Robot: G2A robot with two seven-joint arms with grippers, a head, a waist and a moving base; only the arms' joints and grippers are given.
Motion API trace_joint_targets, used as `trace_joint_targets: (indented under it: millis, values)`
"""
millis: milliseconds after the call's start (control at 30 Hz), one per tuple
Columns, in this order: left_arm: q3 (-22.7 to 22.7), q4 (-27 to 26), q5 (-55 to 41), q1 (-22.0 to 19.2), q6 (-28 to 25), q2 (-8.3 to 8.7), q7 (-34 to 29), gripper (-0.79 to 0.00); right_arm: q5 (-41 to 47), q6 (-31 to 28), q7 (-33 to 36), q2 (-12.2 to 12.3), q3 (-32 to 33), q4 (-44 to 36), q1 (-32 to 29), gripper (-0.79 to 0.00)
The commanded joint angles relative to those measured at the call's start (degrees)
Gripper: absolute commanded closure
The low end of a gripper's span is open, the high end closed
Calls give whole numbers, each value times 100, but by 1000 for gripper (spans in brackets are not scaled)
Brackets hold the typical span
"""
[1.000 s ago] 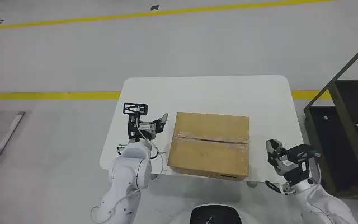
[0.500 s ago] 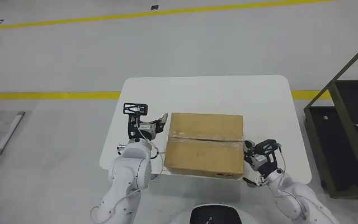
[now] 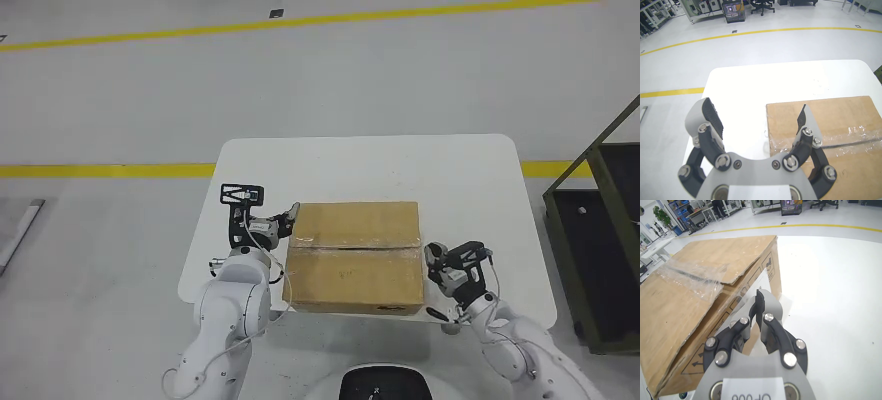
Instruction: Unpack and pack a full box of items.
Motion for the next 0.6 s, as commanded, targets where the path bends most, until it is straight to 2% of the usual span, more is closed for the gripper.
trace_joint_targets:
  millis: [0,333,567]
  values:
    - [2,-1,-213,44,-102,-11,78,-785,61,25,-15,24,181,-177,-179,0]
    - [615,-11,-751,-216,-1554,-49,-228,-785,129,-69,-14,131,976,-898,-900,0]
    - [793,61,-1022,-255,-1692,-79,-253,-785,105,-119,-55,164,1266,-1110,-1281,0]
